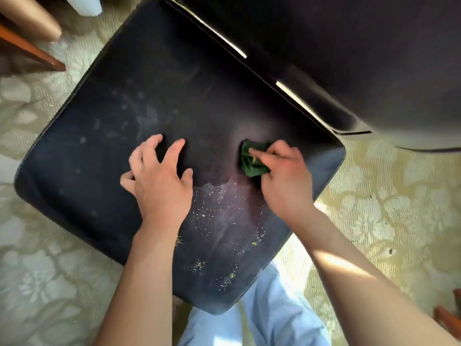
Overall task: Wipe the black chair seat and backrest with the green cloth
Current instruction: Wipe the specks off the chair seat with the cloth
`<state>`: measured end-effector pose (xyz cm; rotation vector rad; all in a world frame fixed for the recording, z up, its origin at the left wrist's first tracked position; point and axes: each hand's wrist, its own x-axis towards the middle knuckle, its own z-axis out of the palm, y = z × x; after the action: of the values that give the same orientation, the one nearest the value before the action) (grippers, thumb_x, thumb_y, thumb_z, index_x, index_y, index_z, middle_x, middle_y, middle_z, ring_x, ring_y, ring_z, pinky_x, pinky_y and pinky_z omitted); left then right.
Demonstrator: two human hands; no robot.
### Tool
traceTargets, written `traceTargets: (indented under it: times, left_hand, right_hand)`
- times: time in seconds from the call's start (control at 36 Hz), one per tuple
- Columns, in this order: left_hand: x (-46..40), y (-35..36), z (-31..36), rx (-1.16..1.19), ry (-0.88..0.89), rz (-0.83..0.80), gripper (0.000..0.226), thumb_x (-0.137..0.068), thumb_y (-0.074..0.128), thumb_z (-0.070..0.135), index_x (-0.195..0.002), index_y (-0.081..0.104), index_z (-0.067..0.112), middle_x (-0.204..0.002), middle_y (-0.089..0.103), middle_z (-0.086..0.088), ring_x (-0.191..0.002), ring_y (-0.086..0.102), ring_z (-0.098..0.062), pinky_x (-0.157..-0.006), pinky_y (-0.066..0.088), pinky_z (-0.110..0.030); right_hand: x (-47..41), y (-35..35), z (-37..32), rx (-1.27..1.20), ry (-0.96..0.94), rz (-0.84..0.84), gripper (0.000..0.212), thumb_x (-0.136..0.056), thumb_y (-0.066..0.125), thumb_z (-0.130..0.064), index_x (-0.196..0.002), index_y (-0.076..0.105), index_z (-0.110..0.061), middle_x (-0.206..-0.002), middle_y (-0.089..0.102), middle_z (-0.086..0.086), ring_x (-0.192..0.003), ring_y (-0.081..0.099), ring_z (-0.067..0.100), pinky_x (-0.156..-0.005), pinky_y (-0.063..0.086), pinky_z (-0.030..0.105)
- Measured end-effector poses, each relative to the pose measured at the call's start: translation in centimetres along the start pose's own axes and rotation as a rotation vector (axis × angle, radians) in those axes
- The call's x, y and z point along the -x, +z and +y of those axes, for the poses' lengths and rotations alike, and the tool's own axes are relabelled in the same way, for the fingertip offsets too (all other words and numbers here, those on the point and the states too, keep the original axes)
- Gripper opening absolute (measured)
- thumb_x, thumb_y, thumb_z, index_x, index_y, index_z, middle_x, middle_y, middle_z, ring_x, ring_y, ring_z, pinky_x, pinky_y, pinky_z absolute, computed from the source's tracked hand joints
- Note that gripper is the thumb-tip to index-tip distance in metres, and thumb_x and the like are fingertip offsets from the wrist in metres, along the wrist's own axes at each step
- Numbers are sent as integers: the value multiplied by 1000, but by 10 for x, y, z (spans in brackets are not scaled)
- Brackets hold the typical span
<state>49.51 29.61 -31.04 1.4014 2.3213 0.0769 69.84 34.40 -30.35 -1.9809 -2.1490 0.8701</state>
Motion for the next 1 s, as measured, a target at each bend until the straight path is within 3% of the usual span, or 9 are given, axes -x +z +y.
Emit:
traceTargets:
  times: [0.14, 0.28, 0.44, 0.53, 0.58, 0.67, 0.81, 0.89, 1.0]
  left_hand:
    - [3, 0, -5, -16, 47, -23, 56, -90, 69, 30, -142, 50, 37, -159, 28, 3, -145, 23, -25, -101, 28, -51]
    - [8, -4, -11, 17, 74, -69, 51, -94, 63, 24, -143, 49, 32, -164, 23, 3, -152, 14, -24, -111, 22, -53]
    - [33, -3, -3, 16, 94, -65, 54, -96, 60, 25, -147, 44, 33, -163, 25, 2, -151, 14, -27, -114, 19, -61]
    - [45, 3, -3, -12, 59, -85, 55, -97, 57, 30, -149, 40, 34, -165, 19, 2, -152, 11, -28, -115, 14, -65]
    - [51, 7, -2, -15, 35, -103, 54, -98, 55, 34, -150, 39, 33, -166, 16, 2, -153, 9, -28, -115, 12, -66]
    - [56, 15, -2, -32, 21, -128, 53, -100, 51, 38, -151, 37, 34, -168, 10, 4, -154, 4, -27, -116, 11, -67]
    - [57, 19, -1, -30, 8, -105, 51, -101, 48, 36, -151, 38, 33, -168, 10, 4, -154, 3, -26, -117, 11, -67]
    - [57, 19, -3, -45, 21, -93, 49, -102, 46, 37, -150, 39, 33, -168, 12, 4, -154, 6, -26, -116, 15, -66]
    - [56, 17, -5, -53, 20, -90, 47, -101, 46, 39, -148, 41, 35, -166, 15, 6, -153, 9, -25, -114, 19, -63]
  right_hand:
    - [37, 23, -19, 30, -124, -158, 58, -72, 38, -19, -120, 66, -38, -98, 50, -9, -91, 42, 20, -60, 51, 38]
    - [60, 24, -23, -38, -161, -216, 64, -69, 35, -13, -122, 66, -35, -96, 50, -7, -91, 44, 21, -65, 51, 40]
    - [74, -2, 8, -222, -7, 101, 67, -68, 44, 0, -123, 66, -30, -96, 50, -5, -93, 51, 23, -86, 46, 34]
    - [68, -16, 38, -181, 103, 267, 59, -70, 49, 4, -118, 70, -23, -95, 51, -2, -90, 53, 20, -81, 38, 21]
    - [60, -22, 56, -164, 186, 328, 47, -72, 50, 4, -109, 72, -15, -93, 49, -2, -90, 55, 24, -77, 33, 19]
    - [49, -31, 77, -155, 264, 344, 46, -78, 47, 0, -113, 70, -19, -96, 49, 1, -91, 52, 22, -77, 34, 23]
    - [44, -26, 89, -79, 220, 291, 52, -79, 47, 0, -123, 65, -20, -97, 49, 4, -89, 52, 26, -79, 35, 24]
    - [45, -14, 80, -65, 221, 255, 58, -79, 45, -5, -132, 59, -24, -107, 54, 8, -95, 54, 32, -88, 47, 40]
    - [60, 3, 46, 18, 143, 157, 62, -75, 40, -7, -131, 60, -25, -107, 52, 7, -94, 48, 34, -78, 48, 40]
